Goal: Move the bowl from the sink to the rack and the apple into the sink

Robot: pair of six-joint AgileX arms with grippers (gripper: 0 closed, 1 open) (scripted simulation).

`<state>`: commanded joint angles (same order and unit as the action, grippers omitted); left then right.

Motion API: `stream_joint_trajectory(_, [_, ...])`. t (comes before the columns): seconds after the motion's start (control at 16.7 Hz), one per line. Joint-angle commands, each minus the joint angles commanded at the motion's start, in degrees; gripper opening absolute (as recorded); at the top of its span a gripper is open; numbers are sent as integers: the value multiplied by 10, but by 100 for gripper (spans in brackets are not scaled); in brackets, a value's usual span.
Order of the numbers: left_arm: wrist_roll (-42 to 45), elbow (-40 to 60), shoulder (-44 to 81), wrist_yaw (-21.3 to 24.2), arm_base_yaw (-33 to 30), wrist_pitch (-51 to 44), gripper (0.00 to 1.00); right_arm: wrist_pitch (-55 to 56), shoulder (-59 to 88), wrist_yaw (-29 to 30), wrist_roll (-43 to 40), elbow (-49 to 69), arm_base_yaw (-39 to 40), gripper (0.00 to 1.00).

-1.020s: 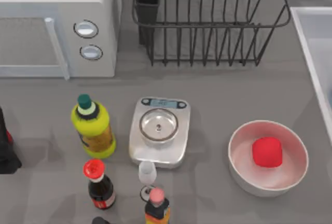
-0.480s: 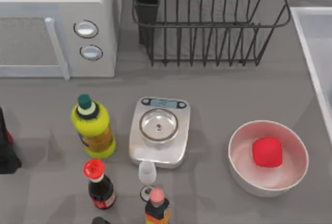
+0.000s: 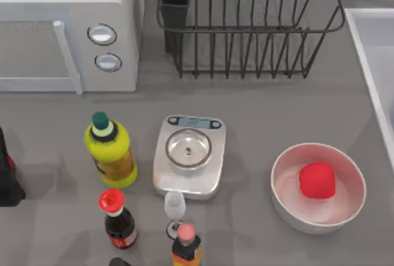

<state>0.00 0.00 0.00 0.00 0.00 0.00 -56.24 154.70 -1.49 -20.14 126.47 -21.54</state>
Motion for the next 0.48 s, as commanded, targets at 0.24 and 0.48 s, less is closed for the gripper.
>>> stream_joint_trajectory(0.24, [0,0,0,0,0,0,100,-37,-55,-4,-28,-34,-30,0])
stream_joint_trajectory(0.48, [0,0,0,0,0,0,100,-114,-206,-9,-81,-105,-81,0])
